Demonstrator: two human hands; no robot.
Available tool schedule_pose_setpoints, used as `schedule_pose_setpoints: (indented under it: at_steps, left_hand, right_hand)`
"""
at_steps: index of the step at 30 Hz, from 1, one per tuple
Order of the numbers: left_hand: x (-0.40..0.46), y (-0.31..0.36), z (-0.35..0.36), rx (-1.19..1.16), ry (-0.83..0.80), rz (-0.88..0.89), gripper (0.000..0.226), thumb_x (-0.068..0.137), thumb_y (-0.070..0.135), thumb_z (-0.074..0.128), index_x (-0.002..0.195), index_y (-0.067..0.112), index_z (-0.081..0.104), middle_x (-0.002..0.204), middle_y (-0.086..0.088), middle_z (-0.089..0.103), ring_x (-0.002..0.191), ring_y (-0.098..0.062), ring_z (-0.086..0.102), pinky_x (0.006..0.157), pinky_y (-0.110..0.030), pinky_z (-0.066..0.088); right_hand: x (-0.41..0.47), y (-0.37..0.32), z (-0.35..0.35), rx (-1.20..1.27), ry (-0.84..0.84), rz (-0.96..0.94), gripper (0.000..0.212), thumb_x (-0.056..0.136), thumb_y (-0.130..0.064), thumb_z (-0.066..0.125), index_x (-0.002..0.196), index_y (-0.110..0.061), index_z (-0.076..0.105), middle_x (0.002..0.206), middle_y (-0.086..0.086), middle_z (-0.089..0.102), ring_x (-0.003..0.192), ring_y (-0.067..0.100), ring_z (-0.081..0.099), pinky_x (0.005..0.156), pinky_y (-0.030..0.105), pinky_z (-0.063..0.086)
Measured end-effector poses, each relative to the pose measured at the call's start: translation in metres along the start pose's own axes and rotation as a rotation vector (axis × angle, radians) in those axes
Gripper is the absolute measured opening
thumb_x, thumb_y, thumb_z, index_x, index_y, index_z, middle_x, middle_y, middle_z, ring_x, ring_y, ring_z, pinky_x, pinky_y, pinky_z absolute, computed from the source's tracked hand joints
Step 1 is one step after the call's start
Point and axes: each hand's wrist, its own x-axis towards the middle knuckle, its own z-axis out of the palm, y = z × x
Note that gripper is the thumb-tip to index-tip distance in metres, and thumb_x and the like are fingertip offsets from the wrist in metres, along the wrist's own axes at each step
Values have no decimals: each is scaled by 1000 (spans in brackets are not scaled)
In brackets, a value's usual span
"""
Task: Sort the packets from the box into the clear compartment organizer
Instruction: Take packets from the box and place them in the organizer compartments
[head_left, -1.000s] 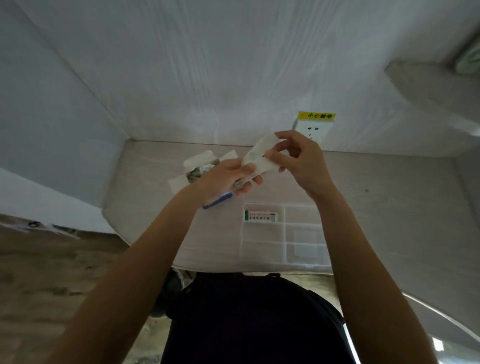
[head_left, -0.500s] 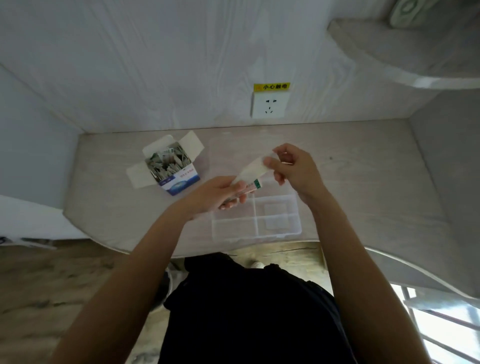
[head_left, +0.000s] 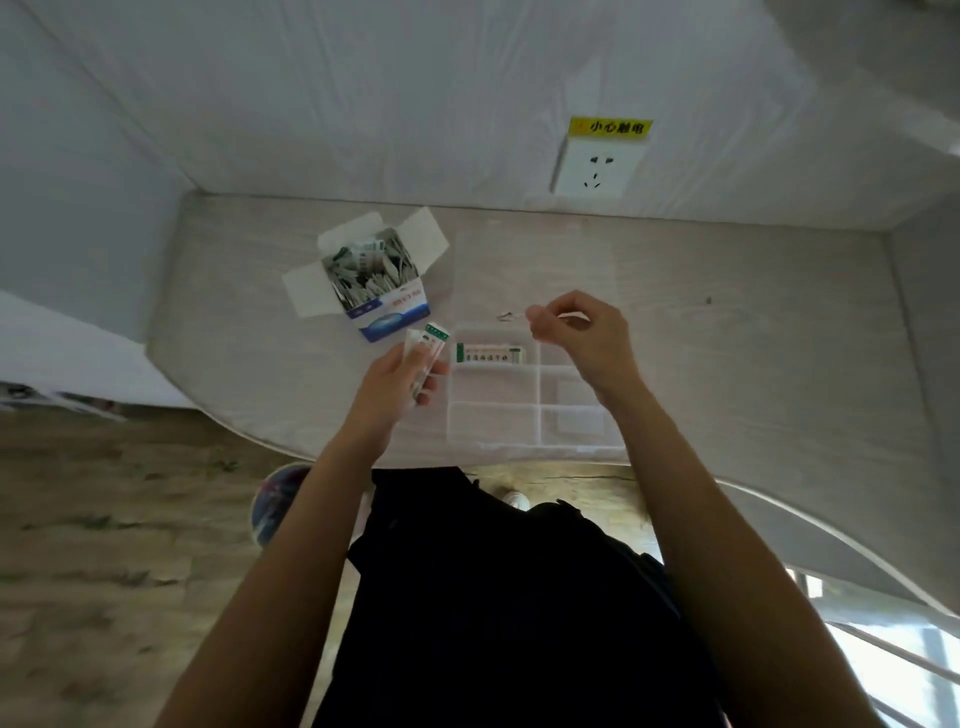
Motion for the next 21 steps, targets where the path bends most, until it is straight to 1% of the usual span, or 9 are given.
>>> schedule_pose_setpoints:
  at_steps: [3, 5, 7, 9, 10, 12, 15, 19, 21]
  left_hand:
    - [4, 0, -6, -5, 2, -32, 19, 97, 25, 46, 94, 18, 64, 82, 1, 66, 66, -9, 57, 60, -22, 46]
    - [8, 0, -9, -28, 0, -43, 18, 97, 24, 48, 95, 18, 64, 84, 1, 67, 67, -9, 58, 59, -21, 47]
    - [11, 2, -10, -36, 0, -40, 16, 96, 22, 48, 97, 17, 64, 85, 1, 66, 70, -9, 59, 62, -22, 49]
    - [13, 5, -11, -38, 9, -38, 13, 96, 21, 50, 94, 20, 62, 85, -1, 65, 72, -10, 59, 67, -25, 49]
    - [14, 6, -10, -42, 13, -36, 13, 95, 20, 51, 89, 21, 62, 83, -1, 64, 72, -11, 59, 67, -26, 49]
    - [13, 9, -9, -33, 8, -14, 18, 94, 19, 53, 79, 24, 61, 79, -1, 63, 69, -12, 57, 65, -26, 48]
    - [10, 10, -9, -10, -49, 49, 19, 94, 18, 54, 77, 22, 62, 77, -4, 61, 69, -15, 55, 65, -29, 45]
    - [7, 6, -10, 53, -75, 108, 18, 93, 20, 56, 77, 15, 62, 74, -7, 61, 67, -16, 55, 66, -32, 42]
    - [6, 4, -9, 65, -70, 118, 16, 92, 21, 58, 79, 14, 63, 72, -6, 62, 62, -10, 55, 63, -28, 43]
  right_hand:
    - [7, 6, 14, -166, -79, -91, 19, 79, -9, 72, 84, -18, 56, 86, -4, 62, 83, 18, 63, 73, 24, 55]
    - [9, 12, 18, -258, -142, -129, 24, 79, -3, 69, 91, -17, 54, 92, -4, 59, 89, 19, 61, 75, 25, 53]
    - [10, 18, 21, -376, -177, -194, 24, 78, -1, 68, 97, -13, 60, 100, 1, 58, 89, 15, 56, 76, 15, 45]
    - [13, 22, 26, -495, -201, -250, 21, 80, -3, 68, 99, -10, 65, 104, 5, 57, 87, 12, 53, 72, 5, 37]
    - [13, 23, 29, -551, -208, -263, 18, 81, -5, 66, 98, -10, 67, 104, 6, 58, 86, 13, 54, 71, 6, 36]
    - [13, 21, 35, -644, -196, -280, 15, 86, -9, 62, 99, -11, 69, 102, 7, 61, 87, 18, 57, 71, 17, 38]
    - [10, 17, 41, -759, -166, -315, 18, 92, -16, 56, 103, -12, 69, 102, 7, 62, 88, 23, 60, 71, 27, 41]
    - [9, 17, 49, -1070, -206, -389, 23, 96, -21, 49, 105, -13, 69, 101, 5, 62, 86, 24, 61, 67, 32, 45]
    - [9, 15, 53, -1271, -212, -428, 14, 90, -20, 59, 94, -17, 72, 91, 0, 65, 81, 19, 60, 63, 27, 44]
